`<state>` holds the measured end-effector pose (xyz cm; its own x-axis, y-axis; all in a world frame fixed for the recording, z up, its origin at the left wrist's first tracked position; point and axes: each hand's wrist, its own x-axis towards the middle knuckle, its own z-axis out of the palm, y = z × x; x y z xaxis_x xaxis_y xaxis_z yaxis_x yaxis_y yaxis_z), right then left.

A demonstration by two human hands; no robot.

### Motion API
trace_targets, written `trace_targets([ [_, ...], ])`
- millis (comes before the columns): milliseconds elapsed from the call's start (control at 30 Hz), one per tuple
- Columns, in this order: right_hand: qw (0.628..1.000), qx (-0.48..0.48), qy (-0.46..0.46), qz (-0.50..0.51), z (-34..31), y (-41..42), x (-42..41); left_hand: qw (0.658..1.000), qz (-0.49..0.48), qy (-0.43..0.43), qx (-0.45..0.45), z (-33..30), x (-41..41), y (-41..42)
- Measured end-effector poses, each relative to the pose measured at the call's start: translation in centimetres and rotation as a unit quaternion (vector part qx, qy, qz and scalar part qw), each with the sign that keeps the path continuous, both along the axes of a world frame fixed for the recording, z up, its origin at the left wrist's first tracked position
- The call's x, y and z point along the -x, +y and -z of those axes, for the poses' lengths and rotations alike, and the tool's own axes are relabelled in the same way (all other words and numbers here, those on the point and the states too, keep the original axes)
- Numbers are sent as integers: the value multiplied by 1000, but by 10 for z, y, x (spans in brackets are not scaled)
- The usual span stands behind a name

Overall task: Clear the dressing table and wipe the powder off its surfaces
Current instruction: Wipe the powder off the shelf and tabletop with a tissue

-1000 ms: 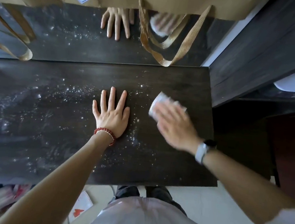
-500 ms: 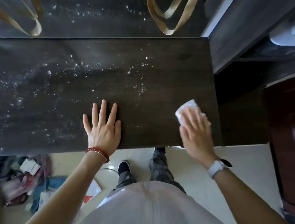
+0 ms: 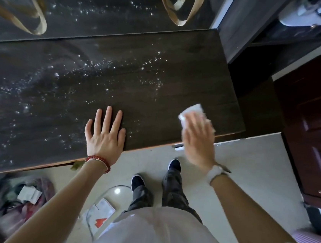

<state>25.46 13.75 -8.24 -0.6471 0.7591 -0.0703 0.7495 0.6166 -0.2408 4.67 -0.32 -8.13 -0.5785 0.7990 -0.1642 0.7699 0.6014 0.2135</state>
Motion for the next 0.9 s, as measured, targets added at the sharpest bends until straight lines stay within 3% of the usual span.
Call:
trace_targets([
  [100,970,41,-19,237,-2,36,-15,1000,-5,10,0,0,-3,0],
  [167,963,34,-16,267,-4,31,14,1000,-6,5,-5,0,-2,-1],
  [267,996,3,23,84,-5,-16,75,998,-24,-41,-45,-3,4,0],
  [333,996,34,37,-74,-3,-63,101,990,-46,-80,-109,-9,13,-3],
  [433,981,78,31,-175,-1,-67,96,990,-61,-24,-123,-11,29,-19],
  [500,989,37,59,-132,-6,-36,75,995,-72,9,-76,-7,36,-29],
  [567,992,-35,120,-11,-12,1,49,997,-78,13,-28,-1,36,-36],
  [667,975,11,118,186,-15,27,43,997,-79,26,-7,2,36,-38],
  [733,968,21,96,232,-16,13,71,996,-82,26,-10,2,36,-37],
  [833,996,26,80,28,-9,-52,120,996,-83,27,-10,4,38,-38],
  [900,985,78,73,-133,-3,-95,131,997,-78,22,-10,5,39,-40],
])
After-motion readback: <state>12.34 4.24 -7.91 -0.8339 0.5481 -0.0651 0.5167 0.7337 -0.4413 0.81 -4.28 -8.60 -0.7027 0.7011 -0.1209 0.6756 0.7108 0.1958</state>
